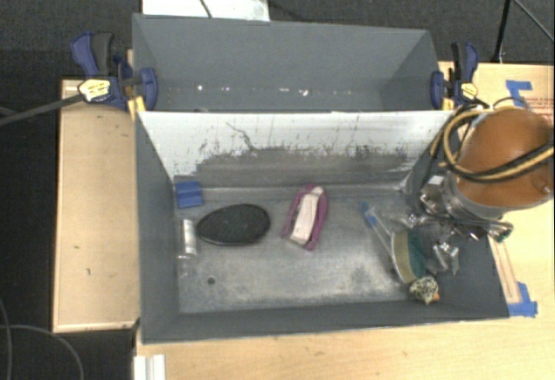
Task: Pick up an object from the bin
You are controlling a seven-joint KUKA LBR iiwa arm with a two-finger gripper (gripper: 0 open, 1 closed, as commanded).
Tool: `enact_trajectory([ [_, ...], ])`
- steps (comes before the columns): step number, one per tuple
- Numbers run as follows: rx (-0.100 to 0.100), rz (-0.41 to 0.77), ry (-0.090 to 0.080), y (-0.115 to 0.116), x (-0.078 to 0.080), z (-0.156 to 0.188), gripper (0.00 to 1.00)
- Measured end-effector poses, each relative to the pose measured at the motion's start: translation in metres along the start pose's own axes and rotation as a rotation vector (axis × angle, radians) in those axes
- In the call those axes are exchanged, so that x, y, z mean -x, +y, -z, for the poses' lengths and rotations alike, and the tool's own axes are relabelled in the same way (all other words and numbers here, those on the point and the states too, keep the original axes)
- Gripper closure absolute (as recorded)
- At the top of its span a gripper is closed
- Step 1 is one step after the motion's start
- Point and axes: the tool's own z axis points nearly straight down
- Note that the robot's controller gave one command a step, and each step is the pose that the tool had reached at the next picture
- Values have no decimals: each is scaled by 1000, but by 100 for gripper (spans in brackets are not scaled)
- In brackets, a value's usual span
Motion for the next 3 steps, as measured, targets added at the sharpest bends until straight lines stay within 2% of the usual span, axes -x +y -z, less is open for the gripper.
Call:
enact_trajectory([
  [1, -11, -5, -7, -4, 1, 3, 100],
  [2, 0, -3, 1, 0, -1, -1, 0],
  [3, -9, -8, -5, -3, 0, 2, 100],
])
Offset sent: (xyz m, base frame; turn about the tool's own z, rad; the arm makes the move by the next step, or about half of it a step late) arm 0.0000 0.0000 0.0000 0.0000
